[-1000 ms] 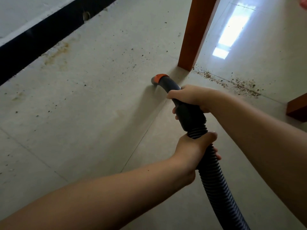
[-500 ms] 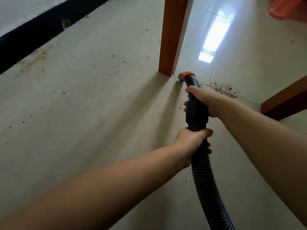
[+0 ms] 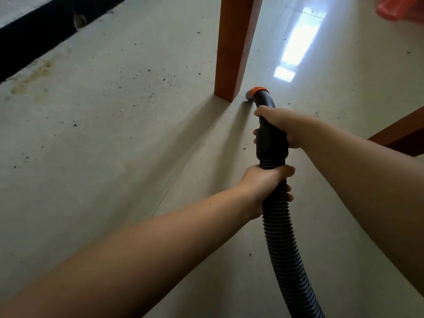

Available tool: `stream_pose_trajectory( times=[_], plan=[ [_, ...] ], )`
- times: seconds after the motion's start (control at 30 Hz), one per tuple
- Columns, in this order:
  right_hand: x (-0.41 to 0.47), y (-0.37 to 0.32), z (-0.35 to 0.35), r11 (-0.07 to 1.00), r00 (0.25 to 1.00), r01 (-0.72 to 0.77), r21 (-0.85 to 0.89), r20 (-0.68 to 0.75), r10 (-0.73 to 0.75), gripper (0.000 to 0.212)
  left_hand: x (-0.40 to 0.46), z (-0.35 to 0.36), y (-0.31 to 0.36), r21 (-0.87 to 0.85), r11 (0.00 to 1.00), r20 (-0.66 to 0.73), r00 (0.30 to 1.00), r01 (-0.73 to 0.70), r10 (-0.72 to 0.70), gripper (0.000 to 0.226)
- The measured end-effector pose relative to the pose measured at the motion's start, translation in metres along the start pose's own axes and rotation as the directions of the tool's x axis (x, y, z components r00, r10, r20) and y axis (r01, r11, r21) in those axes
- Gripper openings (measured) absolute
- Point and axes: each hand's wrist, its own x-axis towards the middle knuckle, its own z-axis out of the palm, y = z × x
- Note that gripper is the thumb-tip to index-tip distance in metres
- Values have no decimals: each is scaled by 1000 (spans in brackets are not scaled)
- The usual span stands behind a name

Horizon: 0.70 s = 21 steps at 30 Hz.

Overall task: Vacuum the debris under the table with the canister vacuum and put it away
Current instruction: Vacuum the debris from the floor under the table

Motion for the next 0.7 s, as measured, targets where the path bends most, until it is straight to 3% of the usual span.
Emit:
stream_pose_trajectory(
  times=[0.2, 0.37, 0.5, 0.7],
  plan=[
    [-14, 22, -33, 999, 999, -42, 24, -23, 43, 34, -9, 28, -10, 48, 998, 104, 994, 32, -37, 16],
    [-16, 35, -21, 1000, 996, 9, 6, -88, -9, 31, -18, 21, -24, 22, 999, 53, 998, 40, -41, 14],
    [-26, 31, -1, 999, 1000, 17, -29, -7, -17, 31, -30, 11, -30, 6, 1000, 15, 1000, 16, -16, 15],
    [-41, 40, -30, 999, 998, 0, -52, -69, -4, 32, -37, 33, -28, 71, 997, 121, 991, 44, -52, 18]
  ],
)
